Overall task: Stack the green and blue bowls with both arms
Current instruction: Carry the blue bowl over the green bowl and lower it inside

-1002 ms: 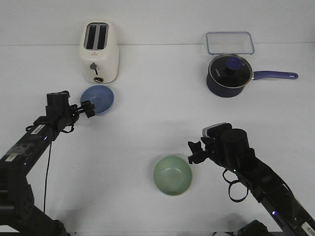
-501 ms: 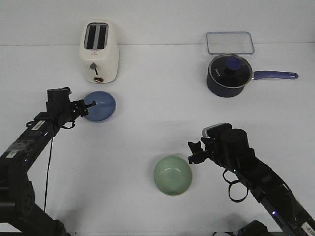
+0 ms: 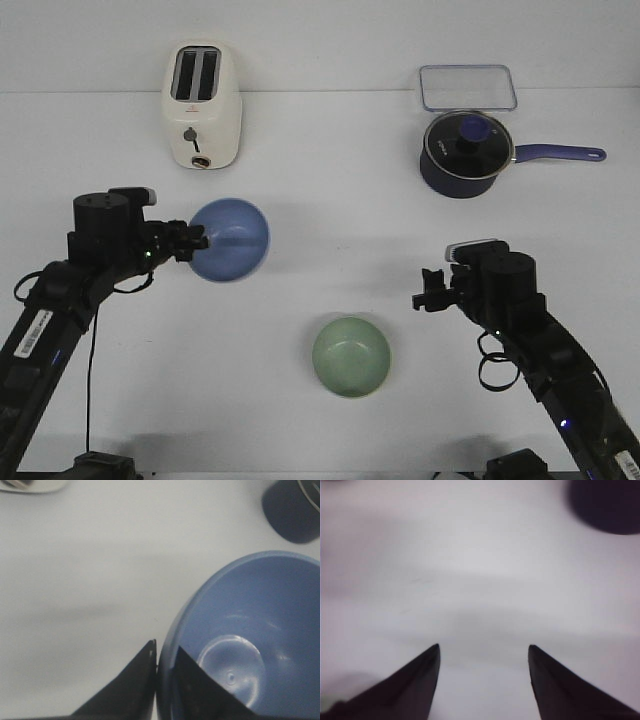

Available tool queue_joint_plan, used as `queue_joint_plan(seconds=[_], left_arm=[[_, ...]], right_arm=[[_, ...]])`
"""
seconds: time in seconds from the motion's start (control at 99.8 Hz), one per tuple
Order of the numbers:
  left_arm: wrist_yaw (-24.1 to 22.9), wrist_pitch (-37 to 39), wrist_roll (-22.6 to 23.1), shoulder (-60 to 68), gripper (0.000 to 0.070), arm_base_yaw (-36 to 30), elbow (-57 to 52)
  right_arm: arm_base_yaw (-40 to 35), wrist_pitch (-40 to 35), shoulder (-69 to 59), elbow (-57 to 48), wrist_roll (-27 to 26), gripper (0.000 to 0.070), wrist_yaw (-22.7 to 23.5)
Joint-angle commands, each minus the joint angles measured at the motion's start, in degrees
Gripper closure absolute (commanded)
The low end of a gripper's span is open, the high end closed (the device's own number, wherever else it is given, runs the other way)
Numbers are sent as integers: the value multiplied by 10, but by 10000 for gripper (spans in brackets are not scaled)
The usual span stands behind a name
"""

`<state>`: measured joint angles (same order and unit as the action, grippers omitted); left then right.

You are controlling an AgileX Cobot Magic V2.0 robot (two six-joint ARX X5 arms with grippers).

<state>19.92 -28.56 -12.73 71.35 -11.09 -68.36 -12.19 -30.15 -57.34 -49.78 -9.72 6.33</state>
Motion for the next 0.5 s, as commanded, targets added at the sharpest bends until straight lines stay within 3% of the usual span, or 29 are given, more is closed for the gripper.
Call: queue_joint_plan(seconds=[0.0,0.291,0.491], left_arm=[[7,-15,14,1,686,-39,-10],[-16,35,-16,49,686,-259,31],[-32,105,-19,131,687,-342,31]], right_arm=[[33,4,-4,-8,23,330,1],[120,3,-4,-8,23,330,54],[120,3,-4,-8,23,330,57]])
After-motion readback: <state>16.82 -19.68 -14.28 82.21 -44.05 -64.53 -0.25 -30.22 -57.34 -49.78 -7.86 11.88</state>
